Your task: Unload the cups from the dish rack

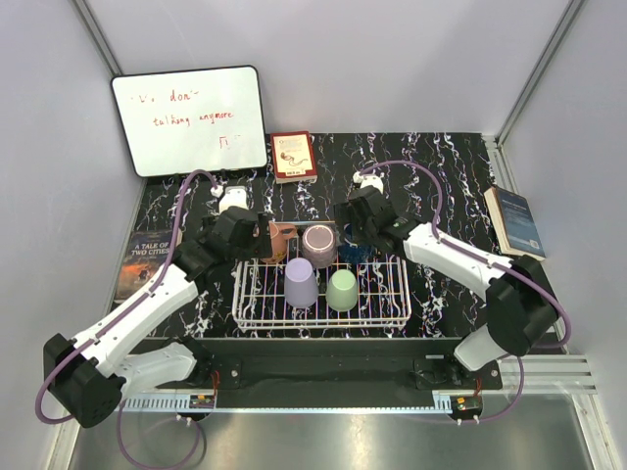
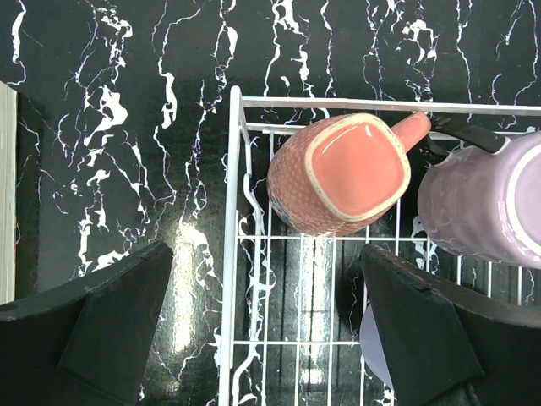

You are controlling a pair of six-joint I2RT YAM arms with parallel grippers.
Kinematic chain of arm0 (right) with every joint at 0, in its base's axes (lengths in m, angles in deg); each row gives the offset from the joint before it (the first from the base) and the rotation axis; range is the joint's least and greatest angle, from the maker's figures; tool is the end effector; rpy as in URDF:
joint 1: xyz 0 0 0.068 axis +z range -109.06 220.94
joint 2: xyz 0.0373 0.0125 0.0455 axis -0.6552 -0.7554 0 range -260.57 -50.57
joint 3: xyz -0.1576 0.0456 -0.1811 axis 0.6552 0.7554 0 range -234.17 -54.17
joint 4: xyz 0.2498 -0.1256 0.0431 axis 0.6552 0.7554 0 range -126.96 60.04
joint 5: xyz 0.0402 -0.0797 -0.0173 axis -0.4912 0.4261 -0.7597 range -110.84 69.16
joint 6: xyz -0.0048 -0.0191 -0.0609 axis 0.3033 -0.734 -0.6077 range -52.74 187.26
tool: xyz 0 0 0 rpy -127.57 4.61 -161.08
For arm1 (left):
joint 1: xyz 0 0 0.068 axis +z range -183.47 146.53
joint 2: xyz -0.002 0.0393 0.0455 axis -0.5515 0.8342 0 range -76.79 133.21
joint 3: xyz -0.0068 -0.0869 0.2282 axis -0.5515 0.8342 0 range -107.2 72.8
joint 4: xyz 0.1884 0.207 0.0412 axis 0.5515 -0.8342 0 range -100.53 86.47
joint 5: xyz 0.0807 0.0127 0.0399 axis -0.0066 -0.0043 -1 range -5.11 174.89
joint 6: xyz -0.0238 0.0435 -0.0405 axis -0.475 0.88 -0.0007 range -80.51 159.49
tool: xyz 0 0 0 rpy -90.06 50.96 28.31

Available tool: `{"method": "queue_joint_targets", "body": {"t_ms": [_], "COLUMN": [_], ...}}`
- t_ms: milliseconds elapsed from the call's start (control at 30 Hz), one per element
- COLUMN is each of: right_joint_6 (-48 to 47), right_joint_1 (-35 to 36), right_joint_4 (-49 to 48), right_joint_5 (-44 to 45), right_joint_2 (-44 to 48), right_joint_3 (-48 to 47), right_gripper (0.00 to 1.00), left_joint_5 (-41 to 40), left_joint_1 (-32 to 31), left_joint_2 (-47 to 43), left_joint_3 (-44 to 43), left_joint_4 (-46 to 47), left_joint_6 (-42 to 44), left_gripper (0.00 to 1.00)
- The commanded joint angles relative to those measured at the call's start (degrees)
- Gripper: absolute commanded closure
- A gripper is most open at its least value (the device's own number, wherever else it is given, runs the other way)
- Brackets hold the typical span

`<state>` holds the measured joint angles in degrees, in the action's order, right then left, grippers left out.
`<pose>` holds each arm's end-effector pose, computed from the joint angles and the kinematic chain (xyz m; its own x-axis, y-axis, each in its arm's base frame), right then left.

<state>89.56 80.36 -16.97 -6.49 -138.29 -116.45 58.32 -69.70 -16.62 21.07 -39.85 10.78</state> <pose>0.2889 0.2217 0.2001 -0.6915 -0.0927 -0.7164 -0.2362 0.9662 0.1030 0.2238 -0.1365 0.2535 -0.6290 -0.0718 -0.7741 -0.0338 0.9973 -0.0649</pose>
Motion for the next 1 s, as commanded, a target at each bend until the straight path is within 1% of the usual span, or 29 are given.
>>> {"method": "queue_joint_targets", "body": {"t_ms": [0,133,200,233,267,367,467,500,567,600,733,833,967], "right_joint_6": [-0.9,-0.6,-0.5,-0.5,-0.6,-0.7,-0.7,-0.9,-0.9,-0.9,-0.7,-0.2,-0.1], "right_joint_1": [0.5,0.4,0.5,0.5,0.4,0.5,0.5,0.5,0.5,0.4,0.5,0.7,0.7], "right_joint_4": [-1.0,0.0,0.6,0.8,0.9,1.3,1.4,1.5,1.6,1.8,2.3,2.7,4.5], "right_joint_5": [-0.2,0.6,0.7,0.9,0.9,1.6,1.8,1.8,1.7,1.8,0.9,1.2,1.4], "right_joint_2": [-2.6,-3.5,-4.0,-4.0,-4.0,-3.8,-3.3,-3.2,-3.1,-3.0,-2.0,1.1,5.3], "right_joint_3": [-1.8,-1.5,-1.1,-1.0,-0.6,0.0,0.5,0.4,0.7,0.7,0.9,1.2,-1.6], "right_gripper": [0.00,0.00,0.03,0.06,0.13,0.22,0.35,0.49,0.68,1.00,1.00,1.00,1.00], "left_joint_5": [1.2,1.3,1.3,1.3,1.3,1.3,1.4,1.5,1.5,1.5,1.5,1.3,1.1], "left_joint_1": [-0.2,-0.2,-0.2,-0.2,-0.2,-0.2,-0.2,-0.2,-0.2,-0.2,-0.2,-0.2,-0.2], "left_joint_2": [0.0,0.0,0.0,0.0,0.0,0.0,0.0,0.1,0.0,0.1,0.0,-0.1,-0.5], "left_joint_3": [-0.9,-0.8,-0.7,-0.7,-0.7,-0.7,-0.7,-0.7,-0.7,-0.6,-0.8,-1.5,-2.7], "left_joint_4": [2.1,2.1,2.0,2.0,2.0,1.9,1.8,1.8,1.8,1.7,1.6,1.5,1.1], "left_joint_6": [0.9,1.1,1.0,0.9,1.0,0.8,0.8,0.8,0.8,0.7,0.7,0.8,0.8], "left_gripper": [0.01,0.01,0.01,0.01,0.01,0.01,0.01,0.01,0.01,0.01,0.01,0.01,0.01]}}
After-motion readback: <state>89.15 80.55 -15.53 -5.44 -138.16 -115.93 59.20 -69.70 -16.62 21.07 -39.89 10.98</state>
